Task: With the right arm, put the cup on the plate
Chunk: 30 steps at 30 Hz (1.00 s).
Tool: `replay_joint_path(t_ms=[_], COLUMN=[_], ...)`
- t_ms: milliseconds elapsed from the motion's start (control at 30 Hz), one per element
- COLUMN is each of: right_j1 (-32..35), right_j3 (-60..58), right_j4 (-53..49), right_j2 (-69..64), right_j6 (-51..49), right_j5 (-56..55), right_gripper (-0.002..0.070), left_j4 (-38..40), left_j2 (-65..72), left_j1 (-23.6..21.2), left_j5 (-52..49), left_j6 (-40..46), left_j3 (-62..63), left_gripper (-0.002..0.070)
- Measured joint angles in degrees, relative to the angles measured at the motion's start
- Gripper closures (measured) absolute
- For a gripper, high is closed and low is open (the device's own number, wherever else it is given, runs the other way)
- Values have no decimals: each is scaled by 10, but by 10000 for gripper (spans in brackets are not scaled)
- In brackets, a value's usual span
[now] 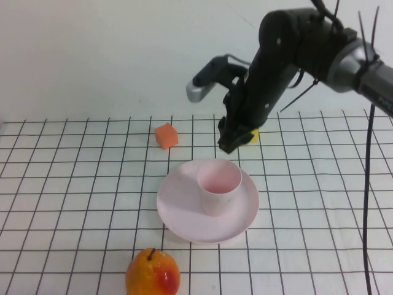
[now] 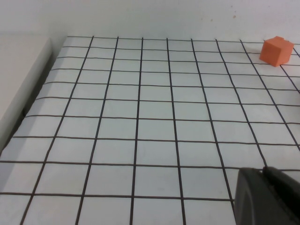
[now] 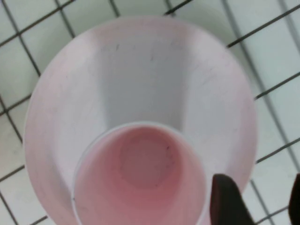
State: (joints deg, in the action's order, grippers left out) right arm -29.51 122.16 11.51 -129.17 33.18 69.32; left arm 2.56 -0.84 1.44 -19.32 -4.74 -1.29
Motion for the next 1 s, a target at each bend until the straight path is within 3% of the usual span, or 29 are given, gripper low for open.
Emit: replay_joint_path(t_ms=[167, 333, 400, 767, 1000], right_j1=[0, 2, 4, 6, 6], right_j3=[91, 126, 127, 107, -36], right_j4=[-17, -45, -67, -154, -184], right_j2=[16, 71, 99, 288, 424], right_j6=[-22, -22, -22, -38, -42], right_j5=[12, 20, 22, 23, 23], right_gripper=[434, 617, 651, 675, 676], left_j4=[0, 0, 0, 1, 1], left_j2=[0, 0, 0, 0, 0], left_j1=[0, 0, 0, 0, 0], left_j5=[0, 0, 0, 0, 0], left_j6=[0, 0, 0, 0, 0], left_j3=[0, 0, 0, 0, 0], left_gripper=[678, 678, 678, 678, 678])
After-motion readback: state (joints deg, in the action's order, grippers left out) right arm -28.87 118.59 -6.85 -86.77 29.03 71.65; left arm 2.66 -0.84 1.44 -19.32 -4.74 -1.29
